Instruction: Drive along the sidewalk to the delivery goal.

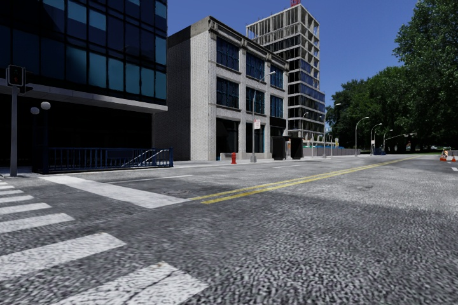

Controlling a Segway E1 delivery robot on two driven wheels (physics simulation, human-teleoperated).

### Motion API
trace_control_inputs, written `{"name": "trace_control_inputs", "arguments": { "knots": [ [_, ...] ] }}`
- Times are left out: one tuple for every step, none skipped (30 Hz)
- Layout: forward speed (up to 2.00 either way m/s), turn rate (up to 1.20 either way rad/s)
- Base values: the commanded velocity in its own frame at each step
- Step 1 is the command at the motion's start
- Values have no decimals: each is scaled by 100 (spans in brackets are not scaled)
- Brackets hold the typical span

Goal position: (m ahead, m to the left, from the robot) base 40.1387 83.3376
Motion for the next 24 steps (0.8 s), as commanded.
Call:
{"name": "trace_control_inputs", "arguments": {
  "knots": [
    [0, 0],
    [0, 0],
    [0, 0],
    [0, 0],
    [0, 0],
    [0, 0],
    [0, 0],
    [0, 0],
    [0, 0],
    [0, 0],
    [0, 0],
    [0, 0],
    [0, 0],
    [0, 0],
    [0, 0],
    [0, 0],
    [0, 0],
    [0, 0],
    [0, 0],
    [0, 0],
    [0, 0],
    [0, 0],
    [0, 0],
    [0, 0]
  ]
}}
